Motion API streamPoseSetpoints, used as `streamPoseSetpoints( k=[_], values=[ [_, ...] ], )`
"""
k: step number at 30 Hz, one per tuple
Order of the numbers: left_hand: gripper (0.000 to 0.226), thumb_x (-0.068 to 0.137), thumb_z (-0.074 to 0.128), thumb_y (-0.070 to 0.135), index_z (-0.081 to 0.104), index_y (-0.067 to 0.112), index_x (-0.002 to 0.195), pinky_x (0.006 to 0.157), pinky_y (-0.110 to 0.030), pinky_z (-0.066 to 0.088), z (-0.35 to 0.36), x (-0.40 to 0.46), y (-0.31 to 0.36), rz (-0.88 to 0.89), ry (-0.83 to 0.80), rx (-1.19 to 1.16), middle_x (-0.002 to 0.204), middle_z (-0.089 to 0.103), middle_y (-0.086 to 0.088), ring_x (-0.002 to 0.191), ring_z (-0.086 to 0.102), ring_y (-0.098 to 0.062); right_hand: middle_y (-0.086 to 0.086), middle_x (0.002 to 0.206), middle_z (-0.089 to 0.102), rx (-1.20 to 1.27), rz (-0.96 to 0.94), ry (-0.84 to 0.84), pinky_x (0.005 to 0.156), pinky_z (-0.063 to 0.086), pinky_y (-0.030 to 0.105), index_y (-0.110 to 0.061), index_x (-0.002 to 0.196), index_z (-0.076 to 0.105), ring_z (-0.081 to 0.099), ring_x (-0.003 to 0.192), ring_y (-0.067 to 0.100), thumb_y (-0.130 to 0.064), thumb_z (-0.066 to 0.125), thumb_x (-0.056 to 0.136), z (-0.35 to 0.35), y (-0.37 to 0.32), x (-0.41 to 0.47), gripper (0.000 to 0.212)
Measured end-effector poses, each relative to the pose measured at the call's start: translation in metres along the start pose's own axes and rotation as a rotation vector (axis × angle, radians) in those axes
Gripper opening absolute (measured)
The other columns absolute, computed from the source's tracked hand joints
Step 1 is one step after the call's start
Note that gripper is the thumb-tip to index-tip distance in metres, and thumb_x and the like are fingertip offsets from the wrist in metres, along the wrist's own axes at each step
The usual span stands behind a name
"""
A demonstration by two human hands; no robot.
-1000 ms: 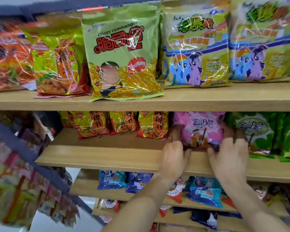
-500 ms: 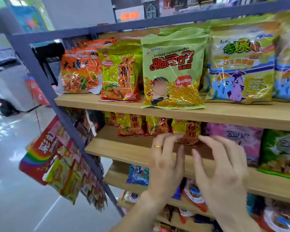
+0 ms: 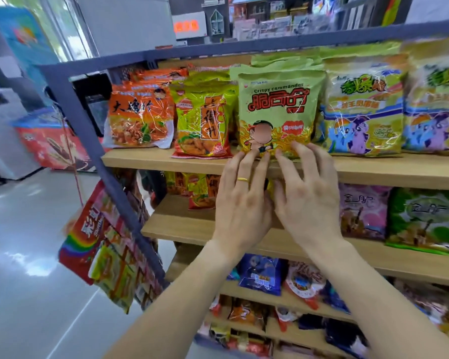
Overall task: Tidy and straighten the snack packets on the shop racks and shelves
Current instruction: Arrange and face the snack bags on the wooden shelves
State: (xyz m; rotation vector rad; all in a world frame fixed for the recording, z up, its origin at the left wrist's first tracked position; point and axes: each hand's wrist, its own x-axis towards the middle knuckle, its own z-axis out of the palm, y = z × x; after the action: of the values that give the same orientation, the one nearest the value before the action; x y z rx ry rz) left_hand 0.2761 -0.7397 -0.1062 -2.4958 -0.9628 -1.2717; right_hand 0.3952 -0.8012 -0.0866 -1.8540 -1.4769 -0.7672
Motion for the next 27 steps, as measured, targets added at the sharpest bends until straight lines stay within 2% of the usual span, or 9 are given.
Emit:
streamPoseSetpoints(
  k=[4, 7, 10, 12, 16, 18, 21, 24, 27],
  values=[
    [0.061, 0.095, 0.051, 0.01, 0.041, 0.003, 0.155, 0.125, -0.048, 0.024, -0.011, -0.012, -0.006, 0.061, -0.037, -0.049, 0.167, 0.027, -0.014, 0.156, 0.021, -0.032, 0.012, 0.151, 0.045, -0.017, 0.0, 0.004, 0.117, 0.033, 0.047, -0.013, 0.145, 0.052, 0.036, 0.141, 0.036, -0.017, 0.059, 0.095, -0.008, -0.006, -0.007, 0.051],
    [0.06, 0.095, 0.051, 0.005, 0.041, 0.001, 0.154, 0.125, -0.049, 0.024, -0.02, -0.026, -0.012, 0.093, -0.043, -0.072, 0.167, 0.024, -0.017, 0.158, 0.015, -0.033, 0.012, 0.153, 0.044, -0.014, 0.009, 0.017, 0.119, 0.032, 0.046, -0.012, 0.144, 0.053, 0.035, 0.143, 0.035, -0.014, 0.059, 0.095, -0.015, -0.013, -0.017, 0.049],
    [0.056, 0.095, 0.054, 0.004, 0.047, 0.003, 0.15, 0.124, -0.047, 0.028, -0.026, -0.049, -0.021, 0.089, -0.029, -0.079, 0.161, 0.034, -0.02, 0.153, 0.028, -0.035, 0.013, 0.147, 0.049, 0.016, 0.037, 0.046, 0.115, 0.036, 0.045, -0.011, 0.14, 0.056, 0.04, 0.138, 0.034, -0.012, 0.059, 0.096, -0.022, -0.018, -0.036, 0.045],
    [0.048, 0.095, 0.057, 0.005, 0.056, 0.007, 0.143, 0.119, -0.043, 0.035, -0.025, -0.069, -0.033, 0.059, -0.009, -0.083, 0.151, 0.044, -0.02, 0.141, 0.041, -0.035, 0.014, 0.136, 0.055, 0.036, 0.063, 0.071, 0.107, 0.042, 0.043, -0.01, 0.135, 0.06, 0.047, 0.127, 0.033, -0.01, 0.06, 0.095, -0.022, -0.021, -0.054, 0.04],
    [0.045, 0.097, 0.063, 0.021, 0.055, 0.018, 0.141, 0.112, -0.043, 0.041, 0.001, -0.096, -0.075, -0.194, -0.092, -0.085, 0.144, 0.042, -0.018, 0.134, 0.041, -0.034, 0.012, 0.125, 0.059, 0.063, 0.126, -0.048, 0.096, 0.046, 0.04, -0.009, 0.126, 0.064, 0.05, 0.115, 0.032, -0.009, 0.067, 0.09, 0.008, -0.027, -0.09, 0.036],
    [0.05, 0.096, 0.067, 0.03, 0.051, 0.021, 0.143, 0.111, -0.048, 0.04, 0.021, -0.093, -0.098, -0.407, -0.156, -0.058, 0.148, 0.036, -0.025, 0.136, 0.037, -0.041, 0.012, 0.133, 0.054, 0.082, 0.159, -0.207, 0.097, 0.05, 0.043, -0.011, 0.132, 0.06, 0.046, 0.121, 0.031, -0.013, 0.069, 0.09, 0.034, -0.031, -0.101, 0.043],
    [0.055, 0.098, 0.065, 0.033, 0.048, 0.012, 0.146, 0.117, -0.053, 0.03, 0.048, -0.071, -0.131, -0.673, -0.33, 0.009, 0.151, 0.033, -0.04, 0.143, 0.028, -0.05, 0.013, 0.15, 0.041, 0.089, 0.224, -0.404, 0.101, 0.051, 0.048, -0.018, 0.144, 0.049, 0.037, 0.136, 0.032, -0.023, 0.06, 0.097, 0.073, -0.036, -0.103, 0.049],
    [0.042, 0.101, 0.055, 0.025, 0.063, -0.005, 0.129, 0.115, -0.043, 0.032, 0.059, -0.046, -0.154, -0.777, -0.55, 0.035, 0.135, 0.058, -0.029, 0.136, 0.044, -0.042, 0.021, 0.146, 0.042, 0.021, 0.243, -0.479, 0.102, 0.048, 0.05, -0.016, 0.147, 0.047, 0.042, 0.13, 0.042, -0.027, 0.057, 0.099, 0.104, -0.032, -0.094, 0.05],
    [0.039, 0.104, 0.051, 0.018, 0.059, -0.006, 0.133, 0.109, -0.041, 0.042, 0.069, -0.04, -0.176, -0.846, -0.676, -0.04, 0.139, 0.057, -0.022, 0.129, 0.054, -0.04, 0.027, 0.153, 0.038, -0.084, 0.302, -0.507, 0.097, 0.048, 0.051, -0.018, 0.148, 0.048, 0.051, 0.117, 0.048, -0.036, 0.053, 0.101, 0.124, -0.017, -0.082, 0.051]
  ],
)
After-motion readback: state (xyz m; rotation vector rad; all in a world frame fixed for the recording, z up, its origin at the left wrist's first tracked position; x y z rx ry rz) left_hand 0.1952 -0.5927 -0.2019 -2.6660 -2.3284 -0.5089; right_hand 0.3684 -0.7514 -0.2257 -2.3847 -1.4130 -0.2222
